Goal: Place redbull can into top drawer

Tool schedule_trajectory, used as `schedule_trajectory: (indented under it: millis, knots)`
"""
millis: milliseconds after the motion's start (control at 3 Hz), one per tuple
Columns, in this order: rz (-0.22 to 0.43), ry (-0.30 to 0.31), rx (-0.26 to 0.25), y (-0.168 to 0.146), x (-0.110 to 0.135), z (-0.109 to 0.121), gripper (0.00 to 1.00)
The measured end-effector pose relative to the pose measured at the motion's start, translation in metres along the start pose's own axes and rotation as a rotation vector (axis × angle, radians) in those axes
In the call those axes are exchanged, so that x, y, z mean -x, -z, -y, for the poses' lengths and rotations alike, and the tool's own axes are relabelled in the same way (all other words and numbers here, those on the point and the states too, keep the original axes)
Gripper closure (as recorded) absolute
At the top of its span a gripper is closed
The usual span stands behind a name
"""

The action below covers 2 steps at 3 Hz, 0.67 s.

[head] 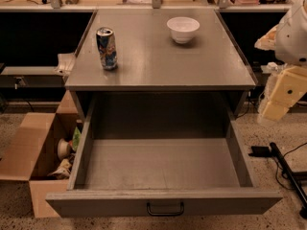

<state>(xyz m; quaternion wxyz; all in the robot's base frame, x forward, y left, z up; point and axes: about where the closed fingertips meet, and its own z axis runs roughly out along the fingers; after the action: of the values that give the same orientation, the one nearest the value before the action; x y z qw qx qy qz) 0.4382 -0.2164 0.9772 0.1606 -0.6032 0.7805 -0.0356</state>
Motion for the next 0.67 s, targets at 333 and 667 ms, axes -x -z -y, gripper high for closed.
schedule_trajectory:
  millis: [333,667]
  knots:
    - [0.000,0.000,0.000,0.000,0.000,0.000,0.00]
    - [0.089,0.001,-0.019,-0.013,0.014,0.032,0.00]
